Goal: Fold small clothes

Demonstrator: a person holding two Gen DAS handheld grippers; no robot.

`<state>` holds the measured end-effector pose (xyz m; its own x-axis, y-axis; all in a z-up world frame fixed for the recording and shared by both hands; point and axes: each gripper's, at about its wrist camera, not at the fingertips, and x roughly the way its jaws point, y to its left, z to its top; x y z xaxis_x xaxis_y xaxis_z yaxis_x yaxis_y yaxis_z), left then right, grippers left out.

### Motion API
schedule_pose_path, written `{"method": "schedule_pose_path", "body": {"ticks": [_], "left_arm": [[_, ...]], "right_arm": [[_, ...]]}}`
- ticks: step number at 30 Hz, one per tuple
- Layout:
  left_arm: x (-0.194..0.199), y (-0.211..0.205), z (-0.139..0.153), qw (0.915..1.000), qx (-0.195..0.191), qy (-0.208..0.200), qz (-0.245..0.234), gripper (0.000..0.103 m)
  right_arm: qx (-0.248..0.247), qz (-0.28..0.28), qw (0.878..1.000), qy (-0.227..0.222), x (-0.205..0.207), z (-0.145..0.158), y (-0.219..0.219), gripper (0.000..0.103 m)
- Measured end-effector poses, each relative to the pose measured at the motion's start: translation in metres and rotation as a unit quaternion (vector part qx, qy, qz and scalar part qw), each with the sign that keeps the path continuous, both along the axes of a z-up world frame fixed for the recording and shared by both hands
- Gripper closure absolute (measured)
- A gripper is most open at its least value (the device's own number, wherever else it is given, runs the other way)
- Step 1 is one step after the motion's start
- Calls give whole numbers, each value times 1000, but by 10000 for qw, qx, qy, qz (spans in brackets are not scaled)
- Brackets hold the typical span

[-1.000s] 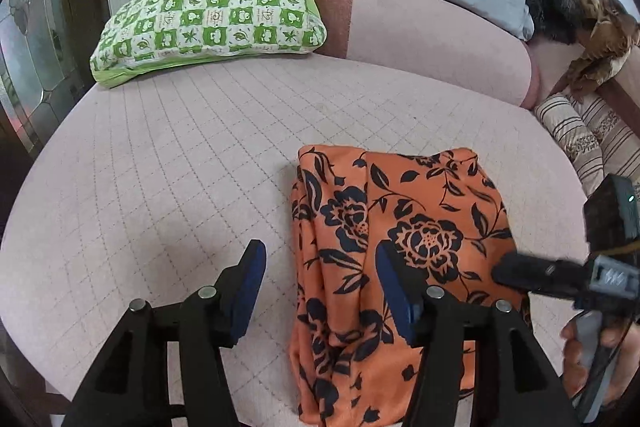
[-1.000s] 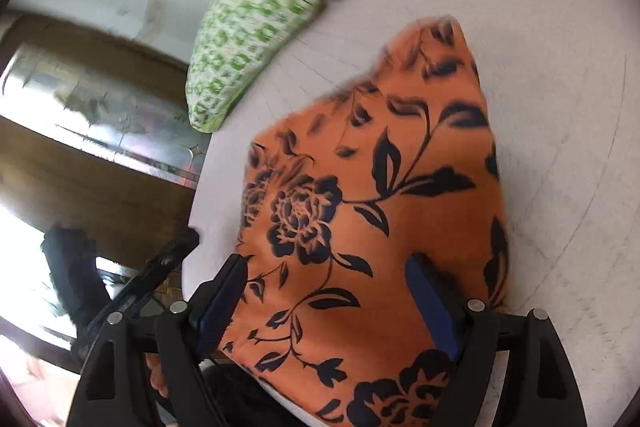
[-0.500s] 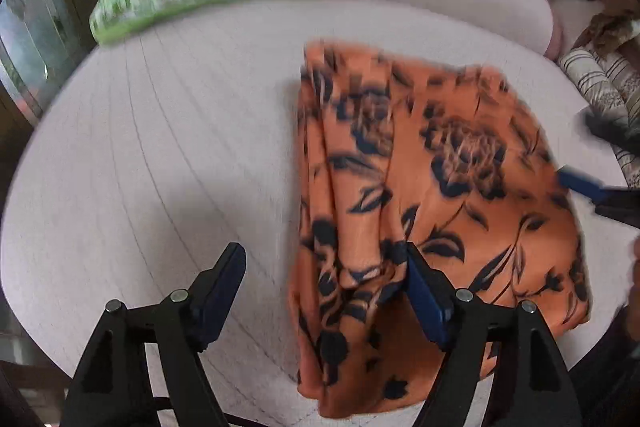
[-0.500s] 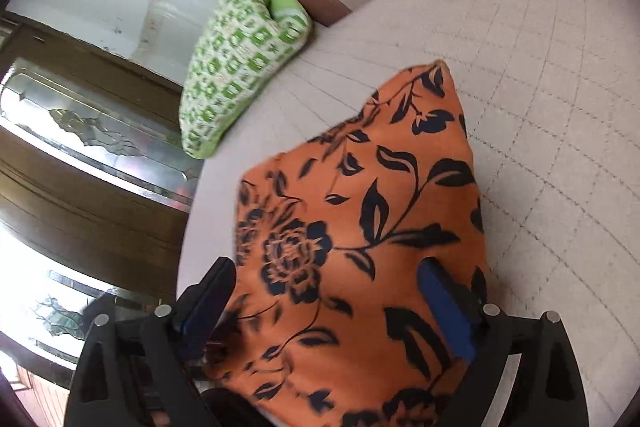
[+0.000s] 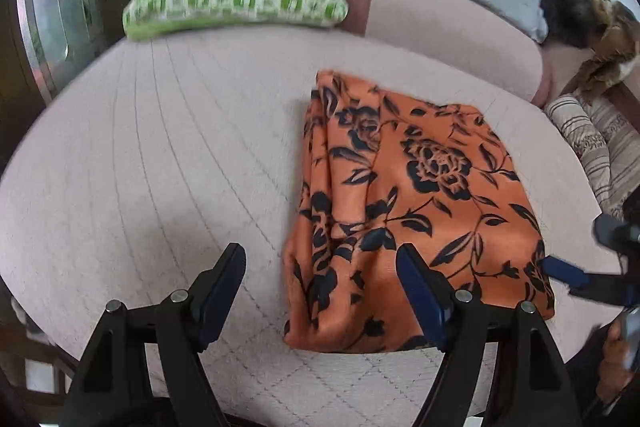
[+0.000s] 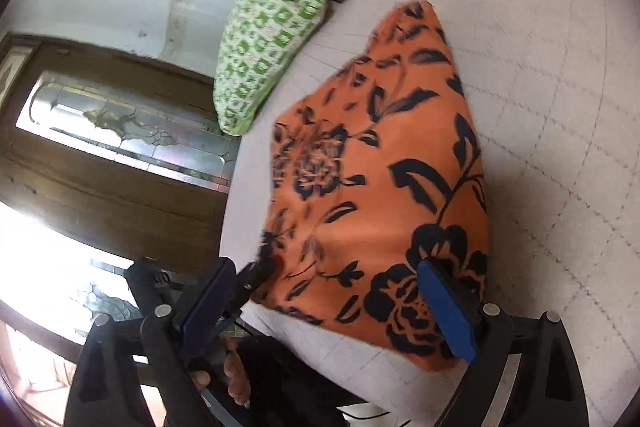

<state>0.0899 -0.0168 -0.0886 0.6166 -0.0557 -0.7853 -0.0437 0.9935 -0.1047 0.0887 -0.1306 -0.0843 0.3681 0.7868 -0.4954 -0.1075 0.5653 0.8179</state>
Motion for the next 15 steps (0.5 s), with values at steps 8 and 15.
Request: {"method": "schedule_pose_path", "body": {"ticks": [8,15], "left_arm": [[13,27,-7,9979,-333,556,0,25],[70,76,5,9951,-872,319,-332,17]], "right_arm": [[-108,284,9995,-52,-13,-2,2,10],[-353,-323,9985,-272,36,17,-47,10]]}}
